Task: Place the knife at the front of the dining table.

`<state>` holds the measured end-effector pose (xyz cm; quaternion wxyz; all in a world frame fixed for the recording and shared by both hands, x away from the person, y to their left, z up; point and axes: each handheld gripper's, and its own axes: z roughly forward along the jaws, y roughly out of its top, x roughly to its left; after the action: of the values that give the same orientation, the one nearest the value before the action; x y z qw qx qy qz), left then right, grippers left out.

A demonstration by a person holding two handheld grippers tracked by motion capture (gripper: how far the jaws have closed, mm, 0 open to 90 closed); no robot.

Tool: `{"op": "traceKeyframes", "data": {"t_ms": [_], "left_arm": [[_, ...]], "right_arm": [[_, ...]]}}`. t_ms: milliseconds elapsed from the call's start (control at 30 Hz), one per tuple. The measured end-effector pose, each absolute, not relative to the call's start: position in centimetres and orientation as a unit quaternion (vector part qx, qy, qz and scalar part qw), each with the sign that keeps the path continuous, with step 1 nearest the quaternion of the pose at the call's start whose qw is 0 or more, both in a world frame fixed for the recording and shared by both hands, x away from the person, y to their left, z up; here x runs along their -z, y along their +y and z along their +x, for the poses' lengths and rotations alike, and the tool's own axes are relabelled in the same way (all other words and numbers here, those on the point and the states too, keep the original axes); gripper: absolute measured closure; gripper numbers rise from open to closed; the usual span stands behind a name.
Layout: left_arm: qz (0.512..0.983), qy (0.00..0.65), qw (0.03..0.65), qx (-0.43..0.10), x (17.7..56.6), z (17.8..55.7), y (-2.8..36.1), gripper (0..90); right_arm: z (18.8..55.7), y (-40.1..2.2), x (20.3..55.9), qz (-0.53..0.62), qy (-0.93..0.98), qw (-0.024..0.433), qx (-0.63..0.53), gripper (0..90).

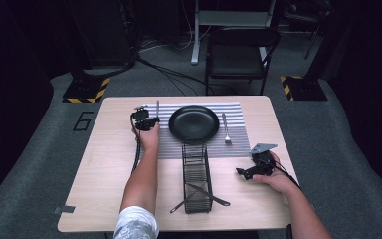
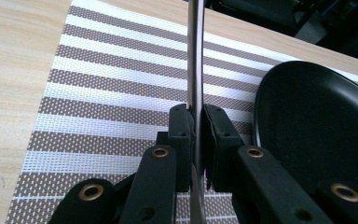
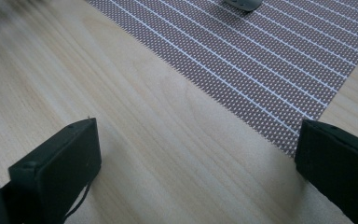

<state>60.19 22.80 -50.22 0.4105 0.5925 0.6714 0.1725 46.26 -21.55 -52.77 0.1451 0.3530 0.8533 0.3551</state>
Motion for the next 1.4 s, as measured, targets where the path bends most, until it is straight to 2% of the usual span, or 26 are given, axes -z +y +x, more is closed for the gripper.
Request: {"op": "traceKeyframes", "data": {"t_ms": [300, 733, 1000, 1167, 1400], "left_arm": [[0.578, 0.689, 0.407, -0.161, 51.4, 60.5, 22.5, 82.6], [0.569, 0.697, 0.401, -0.172, 52.3, 60.6, 22.5, 82.3], [0.574, 0.692, 0.396, -0.187, 52.2, 60.3, 23.1, 78.1], [0.596, 0.673, 0.385, -0.207, 51.5, 59.9, 23.3, 71.6], [0.607, 0.659, 0.390, -0.211, 50.7, 59.0, 24.1, 69.7]], "right_arm": [[46.2, -21.5, 52.8, 0.353, 0.853, 0.145, -0.355, 0.0], [46.2, -21.5, 52.8, 0.355, 0.853, 0.146, -0.355, 0.0], [46.2, -21.5, 52.8, 0.354, 0.853, 0.146, -0.355, 0.0], [46.2, -21.5, 52.8, 0.355, 0.853, 0.146, -0.355, 0.0], [46.2, -21.5, 52.8, 0.354, 0.853, 0.146, -0.355, 0.0]]}}
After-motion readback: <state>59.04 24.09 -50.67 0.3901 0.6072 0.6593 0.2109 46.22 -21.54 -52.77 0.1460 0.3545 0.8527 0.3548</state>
